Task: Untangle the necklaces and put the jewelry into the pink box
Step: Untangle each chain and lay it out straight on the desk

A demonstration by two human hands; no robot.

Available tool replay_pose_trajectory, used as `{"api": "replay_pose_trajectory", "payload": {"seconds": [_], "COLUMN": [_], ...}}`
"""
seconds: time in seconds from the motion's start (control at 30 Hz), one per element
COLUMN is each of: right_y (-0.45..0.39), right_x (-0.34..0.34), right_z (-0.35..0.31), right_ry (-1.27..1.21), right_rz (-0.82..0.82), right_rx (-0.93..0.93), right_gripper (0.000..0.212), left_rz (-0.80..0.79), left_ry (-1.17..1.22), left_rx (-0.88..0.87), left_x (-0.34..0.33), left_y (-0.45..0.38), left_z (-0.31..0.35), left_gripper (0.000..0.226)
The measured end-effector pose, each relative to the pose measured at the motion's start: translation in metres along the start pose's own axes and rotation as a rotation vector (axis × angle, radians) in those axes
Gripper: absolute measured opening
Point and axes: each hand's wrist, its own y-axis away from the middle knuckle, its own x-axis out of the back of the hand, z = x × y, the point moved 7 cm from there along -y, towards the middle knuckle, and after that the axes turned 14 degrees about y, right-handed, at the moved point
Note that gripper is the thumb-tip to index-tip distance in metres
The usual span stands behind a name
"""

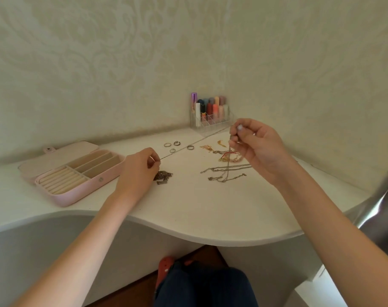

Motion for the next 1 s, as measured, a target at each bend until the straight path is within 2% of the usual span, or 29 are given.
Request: {"api": "replay_pose_trajectory", "payload": {"seconds": [0.17,0.33,0.6,0.7,0.87,0.93,1.0], "right_y": [-0.001,-0.002,-0.001,-0.001,-0.002,-0.001,0.001], "right_x": [0.01,0.017,0.032,0.036,0.046,0.036,0.013], "right_z": [-0.009,-0.014,-0.012,-0.011,-0.009,-0.004,0.008], "right_ry": [-0.117,-0.276,-0.335,-0.369,-0.48,-0.37,-0.114], "right_rz": [0.085,0.115,0.179,0.191,0.22,0.186,0.09], "right_rx": [0.063,0.087,0.099,0.108,0.103,0.053,-0.034], "right_gripper": [0.02,0.022,0.021,0.02,0.023,0.025,0.026], "left_rz": [0.0,-0.104,-0.078,-0.065,-0.041,0.001,0.022], "left_ry": [-0.082,-0.153,-0.098,-0.023,0.112,0.245,0.453], "left_rx": [-0.062,-0.145,-0.119,-0.063,-0.03,-0.004,0.063], "left_x": [-0.001,-0.014,-0.008,-0.005,-0.001,0.006,0.008], "left_y": [0.0,-0.001,-0.002,-0.002,-0.001,0.0,0.0], "left_z": [0.001,0.002,-0.003,-0.006,-0.006,-0.006,-0.008], "left_gripper": [0.004,0.009,0.01,0.007,0.02,0.024,0.025]}}
